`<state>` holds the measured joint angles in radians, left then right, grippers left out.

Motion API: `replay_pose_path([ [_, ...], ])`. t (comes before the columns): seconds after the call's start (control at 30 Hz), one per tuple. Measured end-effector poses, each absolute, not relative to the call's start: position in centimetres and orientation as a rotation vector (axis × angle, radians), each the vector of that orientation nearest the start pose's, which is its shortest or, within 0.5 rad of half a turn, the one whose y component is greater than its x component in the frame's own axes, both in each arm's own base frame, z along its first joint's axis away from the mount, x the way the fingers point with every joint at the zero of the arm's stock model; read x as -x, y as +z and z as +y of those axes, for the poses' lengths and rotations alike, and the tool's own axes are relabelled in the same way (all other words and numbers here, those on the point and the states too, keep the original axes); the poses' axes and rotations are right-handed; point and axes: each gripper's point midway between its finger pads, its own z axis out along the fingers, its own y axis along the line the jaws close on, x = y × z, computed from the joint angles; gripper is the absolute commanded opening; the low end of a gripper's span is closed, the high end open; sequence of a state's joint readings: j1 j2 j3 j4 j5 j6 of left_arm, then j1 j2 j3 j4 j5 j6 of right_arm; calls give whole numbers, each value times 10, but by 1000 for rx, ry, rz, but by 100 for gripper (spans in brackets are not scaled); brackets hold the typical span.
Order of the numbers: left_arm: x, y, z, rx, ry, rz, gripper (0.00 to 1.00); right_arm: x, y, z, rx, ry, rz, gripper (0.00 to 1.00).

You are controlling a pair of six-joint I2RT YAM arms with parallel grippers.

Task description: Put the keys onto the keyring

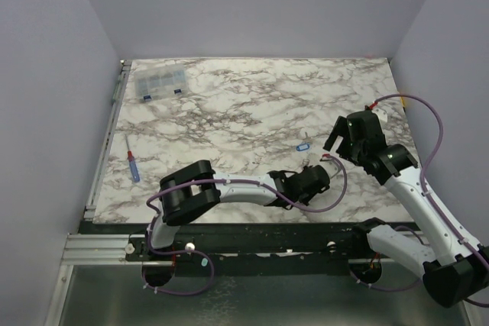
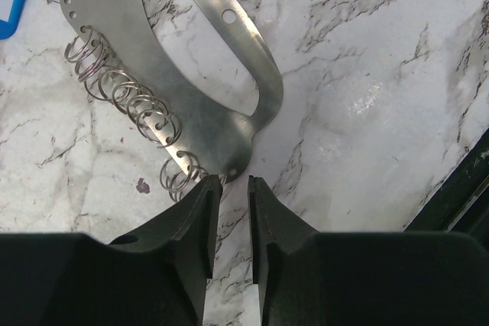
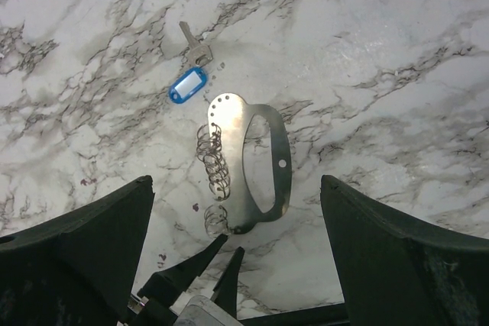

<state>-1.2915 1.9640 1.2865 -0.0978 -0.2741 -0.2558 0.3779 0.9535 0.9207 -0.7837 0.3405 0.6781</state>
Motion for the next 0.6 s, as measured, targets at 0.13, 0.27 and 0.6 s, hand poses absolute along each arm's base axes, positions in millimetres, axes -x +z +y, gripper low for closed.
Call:
replay_pose_path([
  [0.13, -173, 46, -468, -1050, -454, 2111, 30, -254, 177, 65, -499, 123, 2281, 94],
  [0.27, -174, 43, -467, -1054, -442, 2113, 32, -253, 175, 67, -490, 129, 2290, 93],
  [0.6, -178, 40, -462, -1056, -395, 2107, 35, -251, 173, 69, -470, 144, 2303, 93],
])
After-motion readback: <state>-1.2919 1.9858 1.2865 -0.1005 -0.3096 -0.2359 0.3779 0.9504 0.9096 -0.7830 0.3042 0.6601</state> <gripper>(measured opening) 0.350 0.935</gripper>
